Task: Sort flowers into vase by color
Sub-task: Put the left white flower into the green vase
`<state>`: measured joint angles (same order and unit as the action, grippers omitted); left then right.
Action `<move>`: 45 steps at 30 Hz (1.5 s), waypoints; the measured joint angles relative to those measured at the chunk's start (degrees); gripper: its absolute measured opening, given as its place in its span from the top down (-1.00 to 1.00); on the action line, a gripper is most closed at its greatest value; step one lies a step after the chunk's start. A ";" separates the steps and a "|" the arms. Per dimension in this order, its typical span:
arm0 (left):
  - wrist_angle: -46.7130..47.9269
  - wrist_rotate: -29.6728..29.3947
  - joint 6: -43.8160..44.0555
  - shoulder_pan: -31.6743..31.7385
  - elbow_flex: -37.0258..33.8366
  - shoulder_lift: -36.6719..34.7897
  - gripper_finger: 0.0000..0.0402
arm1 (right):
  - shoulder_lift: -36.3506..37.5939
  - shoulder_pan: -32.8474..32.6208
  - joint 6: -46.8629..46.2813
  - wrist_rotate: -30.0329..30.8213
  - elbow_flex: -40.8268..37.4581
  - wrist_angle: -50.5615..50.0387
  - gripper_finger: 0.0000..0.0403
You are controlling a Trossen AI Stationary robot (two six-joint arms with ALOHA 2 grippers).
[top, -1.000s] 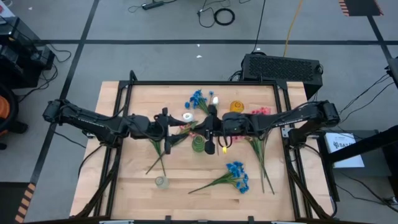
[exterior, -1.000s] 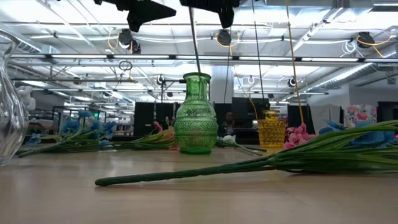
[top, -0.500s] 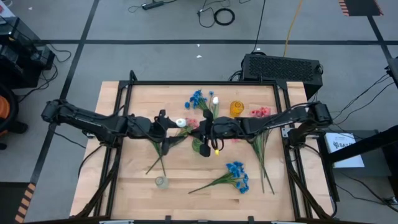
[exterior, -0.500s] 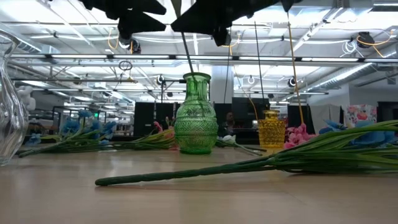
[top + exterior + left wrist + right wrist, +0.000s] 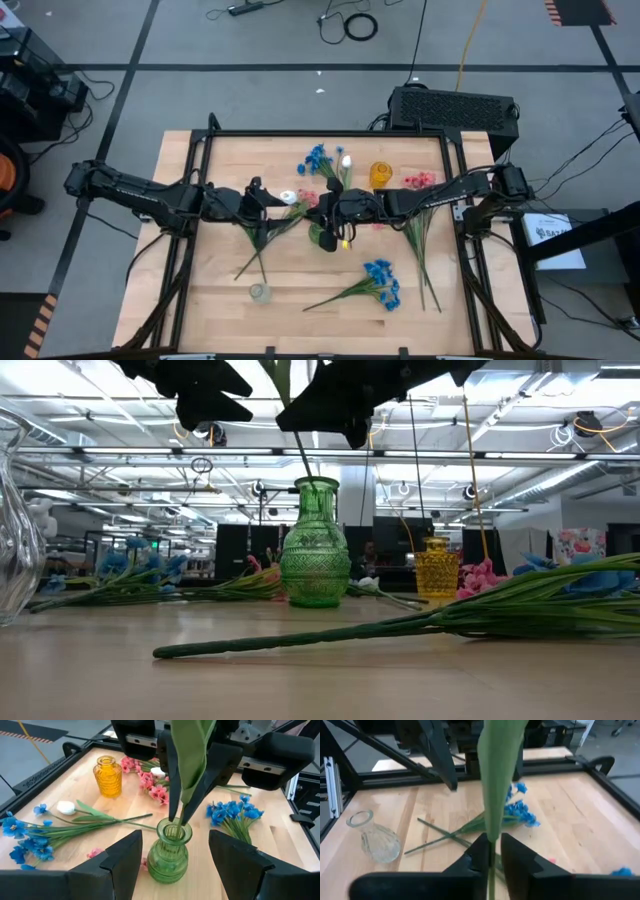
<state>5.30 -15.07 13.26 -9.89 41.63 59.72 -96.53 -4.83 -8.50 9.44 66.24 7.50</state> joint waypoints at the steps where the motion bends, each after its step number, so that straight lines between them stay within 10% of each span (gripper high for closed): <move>1: 0.00 0.00 0.01 0.00 0.00 0.00 -0.18 | 0.00 0.01 -0.37 0.01 0.00 -0.67 0.74; 24: 0.98 0.00 1.03 -0.02 0.00 0.00 -0.18 | 6.43 0.40 -5.50 -0.55 -0.04 -8.11 -0.42; 37: 1.27 0.02 1.71 -0.02 0.00 0.00 -0.18 | 17.42 -0.79 -8.70 10.77 -2.08 -31.58 -0.50; 45: 1.21 0.04 2.54 -0.02 0.00 0.02 -0.18 | 18.47 -2.09 -24.03 15.34 -14.95 -23.38 -0.37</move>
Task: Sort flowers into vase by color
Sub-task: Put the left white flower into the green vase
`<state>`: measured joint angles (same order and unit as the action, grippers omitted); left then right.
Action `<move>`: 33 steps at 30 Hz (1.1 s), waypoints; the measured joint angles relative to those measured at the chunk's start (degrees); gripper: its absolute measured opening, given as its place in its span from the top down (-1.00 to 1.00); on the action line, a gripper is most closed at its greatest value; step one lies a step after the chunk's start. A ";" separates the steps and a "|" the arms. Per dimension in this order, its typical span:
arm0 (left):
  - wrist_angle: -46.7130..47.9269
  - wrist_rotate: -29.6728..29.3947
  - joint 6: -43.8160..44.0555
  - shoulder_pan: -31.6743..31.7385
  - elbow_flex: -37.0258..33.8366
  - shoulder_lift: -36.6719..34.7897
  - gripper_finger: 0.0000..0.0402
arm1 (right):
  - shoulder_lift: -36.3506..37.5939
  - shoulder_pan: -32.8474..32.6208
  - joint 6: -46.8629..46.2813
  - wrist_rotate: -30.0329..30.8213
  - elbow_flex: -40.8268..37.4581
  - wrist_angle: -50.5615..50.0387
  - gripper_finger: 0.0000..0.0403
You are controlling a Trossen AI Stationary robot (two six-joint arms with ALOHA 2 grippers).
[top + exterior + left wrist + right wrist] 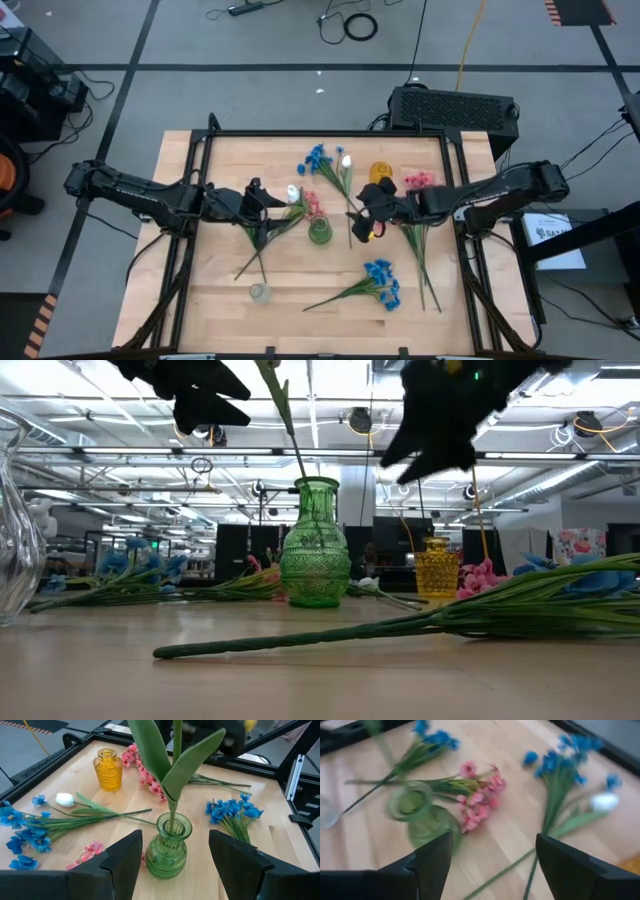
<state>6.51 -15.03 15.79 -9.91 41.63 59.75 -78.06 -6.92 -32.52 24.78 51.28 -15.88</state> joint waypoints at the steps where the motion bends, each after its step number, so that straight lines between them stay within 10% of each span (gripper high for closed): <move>1: 0.00 0.00 0.02 0.00 0.00 0.00 -0.18 | -0.50 0.00 -2.47 1.01 -1.47 1.78 -0.36; 33: 0.46 -0.31 0.46 0.00 0.00 0.00 -0.18 | -25.51 3.23 -22.50 2.21 -1.00 9.85 -0.34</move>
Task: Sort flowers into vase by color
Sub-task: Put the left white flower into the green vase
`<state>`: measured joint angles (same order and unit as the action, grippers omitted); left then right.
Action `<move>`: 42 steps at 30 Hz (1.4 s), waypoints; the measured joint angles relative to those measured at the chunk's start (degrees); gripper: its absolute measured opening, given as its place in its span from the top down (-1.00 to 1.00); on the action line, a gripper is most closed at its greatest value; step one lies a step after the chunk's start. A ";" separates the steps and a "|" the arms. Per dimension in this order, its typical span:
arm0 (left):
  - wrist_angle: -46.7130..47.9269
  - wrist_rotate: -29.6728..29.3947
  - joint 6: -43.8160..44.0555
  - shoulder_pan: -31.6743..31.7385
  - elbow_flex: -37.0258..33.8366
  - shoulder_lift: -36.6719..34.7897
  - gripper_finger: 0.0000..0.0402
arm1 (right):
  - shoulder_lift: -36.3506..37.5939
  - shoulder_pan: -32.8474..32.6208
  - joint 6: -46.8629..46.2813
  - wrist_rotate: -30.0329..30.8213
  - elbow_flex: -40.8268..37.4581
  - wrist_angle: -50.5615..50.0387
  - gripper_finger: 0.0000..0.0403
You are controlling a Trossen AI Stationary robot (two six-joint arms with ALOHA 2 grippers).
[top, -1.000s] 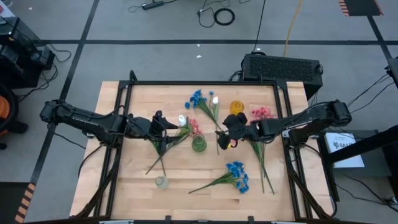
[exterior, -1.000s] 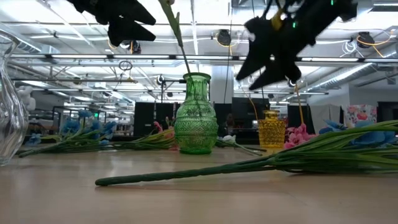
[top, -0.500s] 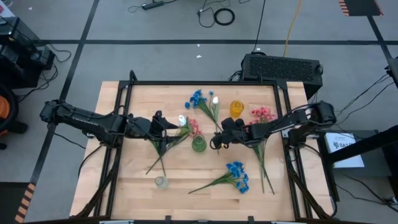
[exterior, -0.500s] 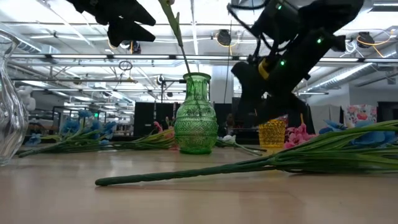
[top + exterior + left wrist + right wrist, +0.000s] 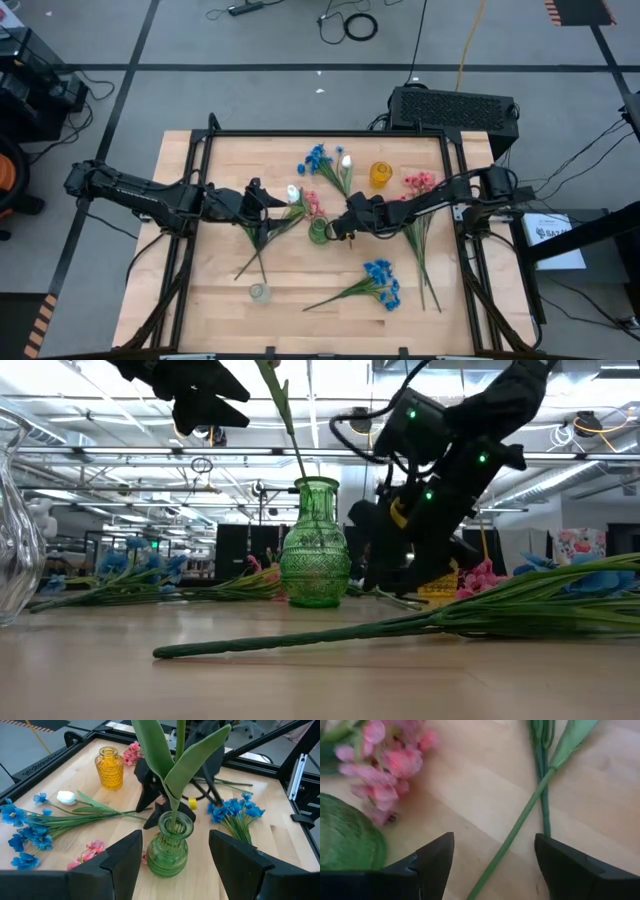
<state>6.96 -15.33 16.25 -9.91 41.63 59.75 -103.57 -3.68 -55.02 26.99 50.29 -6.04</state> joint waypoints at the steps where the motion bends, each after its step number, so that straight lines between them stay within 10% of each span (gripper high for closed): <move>1: 0.02 0.00 0.00 0.00 0.00 0.00 -0.18 | -0.64 0.00 0.00 -0.02 0.02 -0.10 -0.33; 22: 0.02 0.07 -0.07 -0.04 0.00 0.00 -0.18 | -1.82 -0.04 -1.81 2.00 0.07 -2.12 0.93; 42: 0.04 0.00 -0.48 -0.04 -0.02 0.02 -0.18 | 14.20 -2.62 7.28 12.97 -0.09 -2.33 1.00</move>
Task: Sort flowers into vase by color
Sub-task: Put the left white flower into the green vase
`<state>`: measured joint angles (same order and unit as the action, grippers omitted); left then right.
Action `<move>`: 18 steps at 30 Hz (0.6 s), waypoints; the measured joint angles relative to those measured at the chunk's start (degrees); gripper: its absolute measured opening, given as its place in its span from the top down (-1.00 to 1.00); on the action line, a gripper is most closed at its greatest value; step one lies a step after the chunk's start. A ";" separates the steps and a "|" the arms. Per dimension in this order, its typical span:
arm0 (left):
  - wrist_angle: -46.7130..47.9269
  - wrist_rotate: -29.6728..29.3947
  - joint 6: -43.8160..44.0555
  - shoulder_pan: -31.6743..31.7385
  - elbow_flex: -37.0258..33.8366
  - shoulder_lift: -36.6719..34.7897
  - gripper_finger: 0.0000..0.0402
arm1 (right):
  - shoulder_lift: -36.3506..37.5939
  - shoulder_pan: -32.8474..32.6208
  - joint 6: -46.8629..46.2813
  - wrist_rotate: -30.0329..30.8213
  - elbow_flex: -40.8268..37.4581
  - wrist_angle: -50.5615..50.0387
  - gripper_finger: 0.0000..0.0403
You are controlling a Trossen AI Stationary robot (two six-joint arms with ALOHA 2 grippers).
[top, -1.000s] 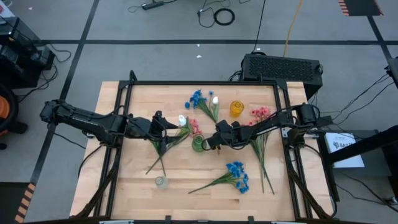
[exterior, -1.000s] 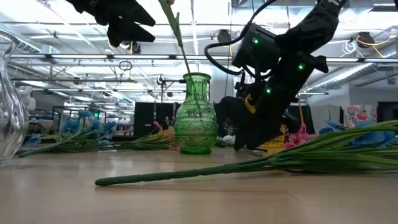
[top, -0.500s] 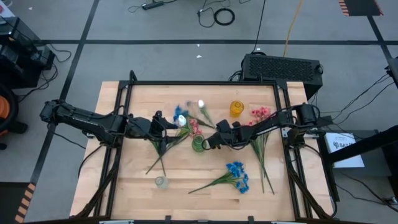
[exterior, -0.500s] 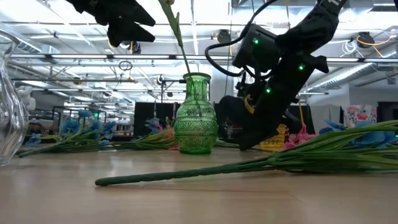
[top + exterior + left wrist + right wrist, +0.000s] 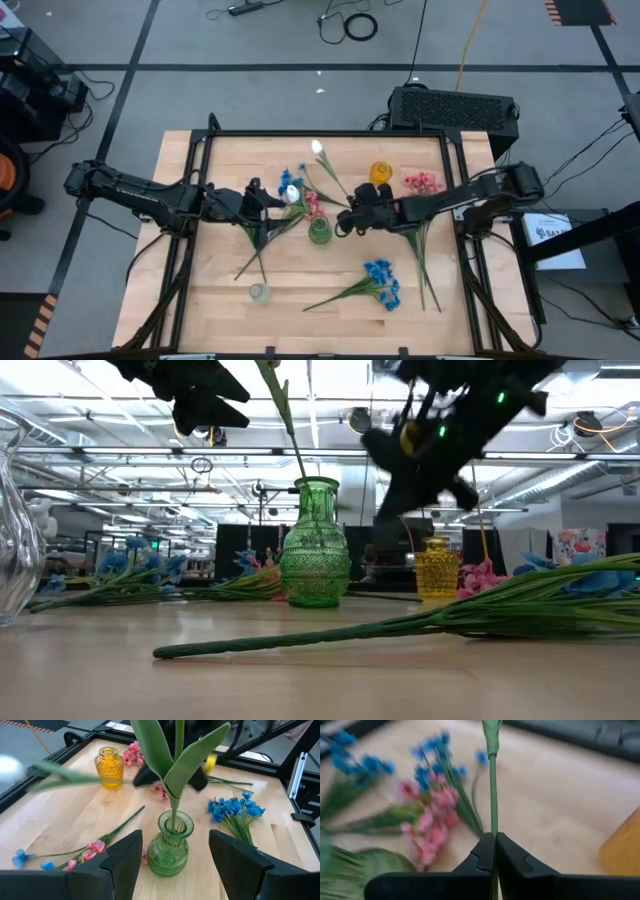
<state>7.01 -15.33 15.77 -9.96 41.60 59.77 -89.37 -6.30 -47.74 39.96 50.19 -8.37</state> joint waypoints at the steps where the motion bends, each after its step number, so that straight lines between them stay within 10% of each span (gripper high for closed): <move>1: 0.00 -0.26 0.00 0.00 0.00 0.00 -0.18 | 1.66 -0.38 1.35 0.89 0.00 0.06 1.00; 18: 0.03 -1.46 0.48 0.00 0.00 0.00 -0.18 | 35.35 -11.13 23.04 3.31 -2.06 -3.25 1.00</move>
<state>7.04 -16.80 16.25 -9.96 41.60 59.77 -54.02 -17.43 -24.70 43.27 48.14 -11.62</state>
